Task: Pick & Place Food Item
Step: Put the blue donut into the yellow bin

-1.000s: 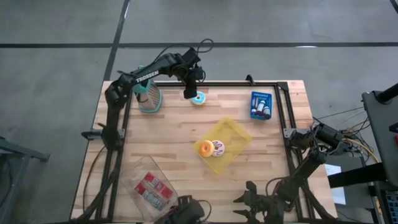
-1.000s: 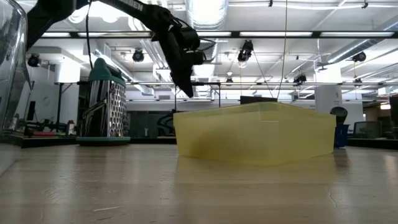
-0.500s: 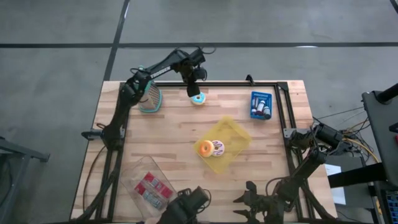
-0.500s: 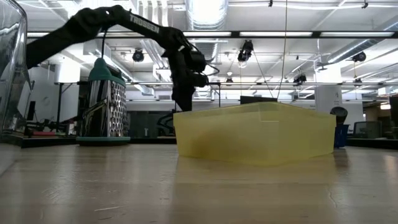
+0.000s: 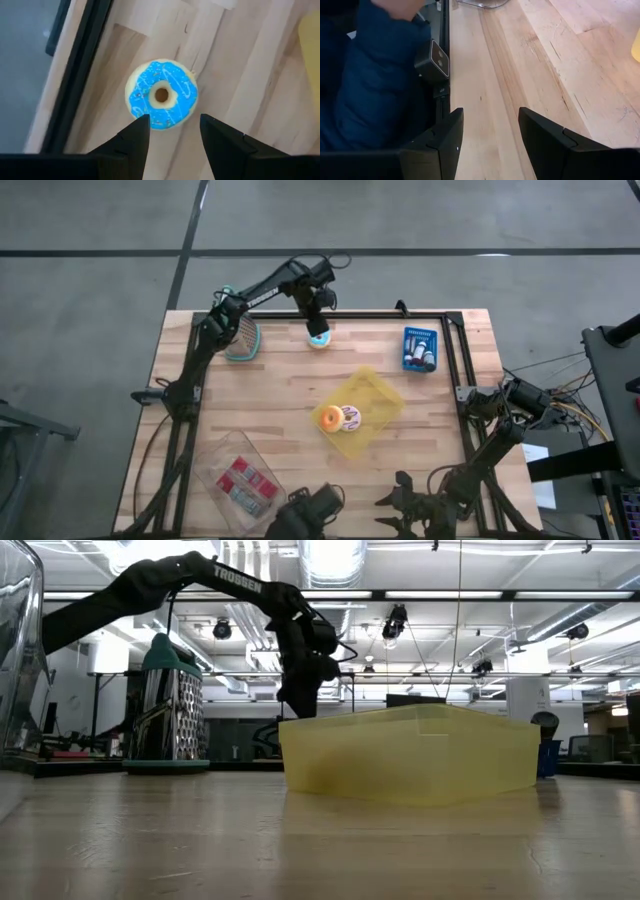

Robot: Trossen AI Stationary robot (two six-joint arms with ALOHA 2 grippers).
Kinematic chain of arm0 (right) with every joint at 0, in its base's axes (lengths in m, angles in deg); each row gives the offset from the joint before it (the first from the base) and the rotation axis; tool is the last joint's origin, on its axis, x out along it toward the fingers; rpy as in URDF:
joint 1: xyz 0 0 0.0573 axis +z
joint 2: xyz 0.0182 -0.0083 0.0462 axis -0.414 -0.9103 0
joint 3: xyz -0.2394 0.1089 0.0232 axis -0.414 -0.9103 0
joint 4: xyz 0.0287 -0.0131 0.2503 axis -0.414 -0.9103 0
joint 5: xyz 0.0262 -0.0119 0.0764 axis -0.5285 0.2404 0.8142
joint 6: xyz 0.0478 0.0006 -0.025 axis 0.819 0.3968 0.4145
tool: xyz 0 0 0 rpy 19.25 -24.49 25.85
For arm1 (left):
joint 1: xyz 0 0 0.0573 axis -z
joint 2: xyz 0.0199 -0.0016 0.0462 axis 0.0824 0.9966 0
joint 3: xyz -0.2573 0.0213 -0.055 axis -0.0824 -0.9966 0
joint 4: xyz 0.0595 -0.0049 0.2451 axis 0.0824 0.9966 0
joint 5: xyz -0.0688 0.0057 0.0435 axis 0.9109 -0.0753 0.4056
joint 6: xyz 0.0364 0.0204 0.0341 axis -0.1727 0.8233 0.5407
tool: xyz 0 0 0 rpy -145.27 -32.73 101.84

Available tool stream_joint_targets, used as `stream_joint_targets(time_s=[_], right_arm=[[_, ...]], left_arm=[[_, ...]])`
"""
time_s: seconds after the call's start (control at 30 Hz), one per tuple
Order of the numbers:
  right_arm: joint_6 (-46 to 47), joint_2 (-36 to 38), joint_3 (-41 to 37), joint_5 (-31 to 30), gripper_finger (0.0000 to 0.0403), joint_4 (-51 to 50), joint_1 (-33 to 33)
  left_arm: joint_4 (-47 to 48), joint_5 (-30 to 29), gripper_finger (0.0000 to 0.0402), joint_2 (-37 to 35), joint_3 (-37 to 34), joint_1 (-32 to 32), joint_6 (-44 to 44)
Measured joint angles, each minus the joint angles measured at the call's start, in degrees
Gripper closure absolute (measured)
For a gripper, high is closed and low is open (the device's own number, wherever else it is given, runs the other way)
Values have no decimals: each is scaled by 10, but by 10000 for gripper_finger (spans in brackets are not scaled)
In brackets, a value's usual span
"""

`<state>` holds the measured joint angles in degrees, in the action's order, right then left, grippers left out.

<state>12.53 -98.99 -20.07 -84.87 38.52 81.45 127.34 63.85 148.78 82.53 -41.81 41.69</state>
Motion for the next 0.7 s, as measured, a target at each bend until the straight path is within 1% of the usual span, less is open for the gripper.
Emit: stream_joint_targets(time_s=[0.1, 0.17, 0.23, 0.33, 0.43, 0.57, 0.7], right_arm=[[0, 0, 0, 0, 216, 0, 0], [0, 0, 0, 0, 216, 0, 0], [0, 0, 0, 0, 216, 0, 0], [0, 0, 0, 0, 216, 0, 0], [0, 0, 0, 0, 216, 0, 0], [0, 0, 0, 0, 216, 0, 0], [0, 0, 0, 0, 216, 0, 0]], left_arm=[[-5, 5, 222, 0, -10, 5, -49], [-20, 11, 222, 0, -21, 12, -58], [-35, 18, 222, 0, -31, 20, -55], [-72, 20, 222, 0, -54, 33, -27], [-76, 19, 222, 0, -64, 39, -1], [-79, 4, 222, 0, -68, 40, -7], [-83, 2, 222, 1, -68, 40, -14]])
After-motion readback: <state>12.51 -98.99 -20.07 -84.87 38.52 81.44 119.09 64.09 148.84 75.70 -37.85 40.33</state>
